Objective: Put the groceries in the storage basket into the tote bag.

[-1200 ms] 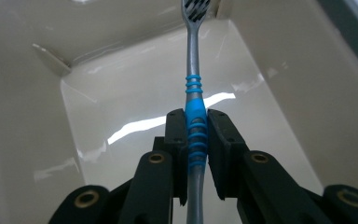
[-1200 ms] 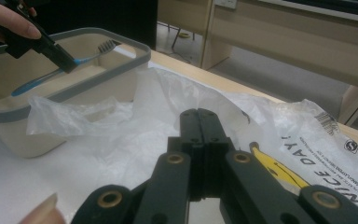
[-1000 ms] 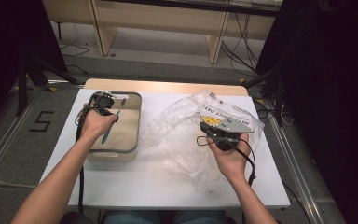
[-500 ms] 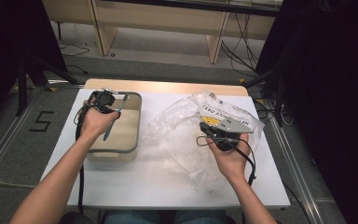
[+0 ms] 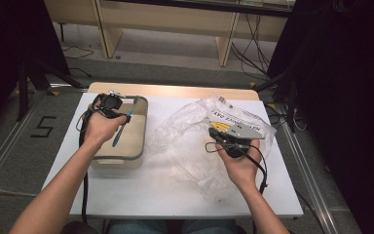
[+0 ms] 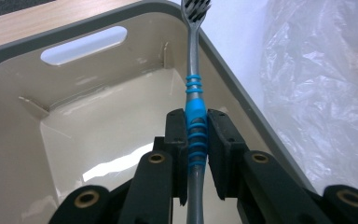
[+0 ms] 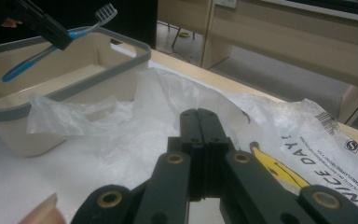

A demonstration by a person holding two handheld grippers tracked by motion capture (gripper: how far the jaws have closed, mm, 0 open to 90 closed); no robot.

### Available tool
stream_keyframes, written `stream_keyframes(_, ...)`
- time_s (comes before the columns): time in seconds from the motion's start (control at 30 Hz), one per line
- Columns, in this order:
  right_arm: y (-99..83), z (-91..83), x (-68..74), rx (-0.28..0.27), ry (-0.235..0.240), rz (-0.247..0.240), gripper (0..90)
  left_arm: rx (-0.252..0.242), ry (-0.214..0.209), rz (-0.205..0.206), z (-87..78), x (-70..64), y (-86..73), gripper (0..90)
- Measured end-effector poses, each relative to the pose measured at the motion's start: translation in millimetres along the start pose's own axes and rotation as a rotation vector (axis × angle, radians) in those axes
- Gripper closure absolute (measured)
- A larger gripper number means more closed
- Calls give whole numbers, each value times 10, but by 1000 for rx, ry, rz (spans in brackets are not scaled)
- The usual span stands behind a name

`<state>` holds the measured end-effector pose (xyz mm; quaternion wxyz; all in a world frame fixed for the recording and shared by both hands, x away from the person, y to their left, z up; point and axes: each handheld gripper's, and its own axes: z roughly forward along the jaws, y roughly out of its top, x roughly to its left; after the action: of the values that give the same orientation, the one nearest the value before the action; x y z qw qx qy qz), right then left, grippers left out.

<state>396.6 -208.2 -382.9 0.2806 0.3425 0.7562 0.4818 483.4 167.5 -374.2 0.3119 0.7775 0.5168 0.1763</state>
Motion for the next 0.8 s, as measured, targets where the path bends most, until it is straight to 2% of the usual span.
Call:
stream_keyframes(0.1, -2, 5, 4, 1, 0, -2, 900, -7, -21, 0, -36, -27, 16, 785)
stream_keyframes(0.47, -2, 1, 2, 2, 1, 0, 900, -21, -40, 28, -103, -143, 15, 784)
stream_keyframes(0.8, 1, -1, 0, 0, 0, 1, 900, -50, -74, 79, -231, -311, 30, 785)
